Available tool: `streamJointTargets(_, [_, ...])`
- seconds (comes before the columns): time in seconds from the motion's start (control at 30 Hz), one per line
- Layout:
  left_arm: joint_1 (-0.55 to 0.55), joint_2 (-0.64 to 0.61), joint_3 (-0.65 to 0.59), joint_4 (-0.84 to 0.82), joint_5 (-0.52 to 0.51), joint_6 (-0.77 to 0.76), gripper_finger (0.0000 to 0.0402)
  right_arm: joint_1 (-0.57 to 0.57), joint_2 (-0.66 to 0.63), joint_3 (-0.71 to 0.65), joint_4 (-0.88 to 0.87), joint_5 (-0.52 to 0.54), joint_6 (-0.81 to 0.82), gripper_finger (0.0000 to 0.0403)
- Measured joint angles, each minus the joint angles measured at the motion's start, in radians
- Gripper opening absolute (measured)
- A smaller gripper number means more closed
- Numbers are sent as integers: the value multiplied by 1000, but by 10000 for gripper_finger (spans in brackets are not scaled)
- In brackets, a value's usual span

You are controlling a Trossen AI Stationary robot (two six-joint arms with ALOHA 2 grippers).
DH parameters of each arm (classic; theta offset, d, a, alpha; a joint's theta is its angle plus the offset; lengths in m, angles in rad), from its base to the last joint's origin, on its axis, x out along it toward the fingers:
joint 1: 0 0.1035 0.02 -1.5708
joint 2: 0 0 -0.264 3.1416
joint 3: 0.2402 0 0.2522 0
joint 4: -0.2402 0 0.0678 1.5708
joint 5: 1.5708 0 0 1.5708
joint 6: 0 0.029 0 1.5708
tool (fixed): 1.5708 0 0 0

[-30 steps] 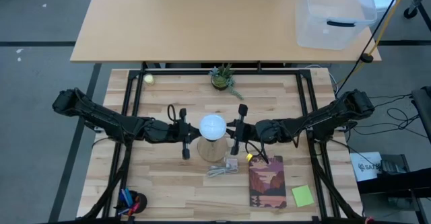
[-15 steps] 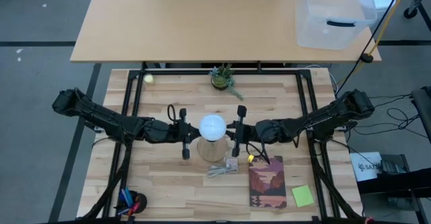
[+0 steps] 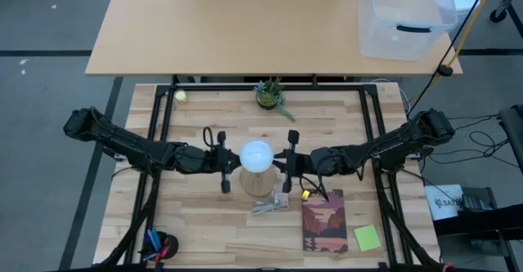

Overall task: Screw lightbulb
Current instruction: Insert the white lightbulb into the silver lamp

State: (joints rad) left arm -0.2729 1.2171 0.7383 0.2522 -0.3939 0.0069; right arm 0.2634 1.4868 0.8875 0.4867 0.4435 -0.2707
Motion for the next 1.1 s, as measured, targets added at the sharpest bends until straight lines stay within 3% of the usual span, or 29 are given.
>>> streamJointTargets(0.83, [35, 0, 0, -13, -9, -24, 0, 0, 0, 0, -55, 8, 23, 0])
streamJointTargets(1.1, [35, 0, 0, -16, -9, -24, 0, 6, 0, 0, -63, 56, 23, 0])
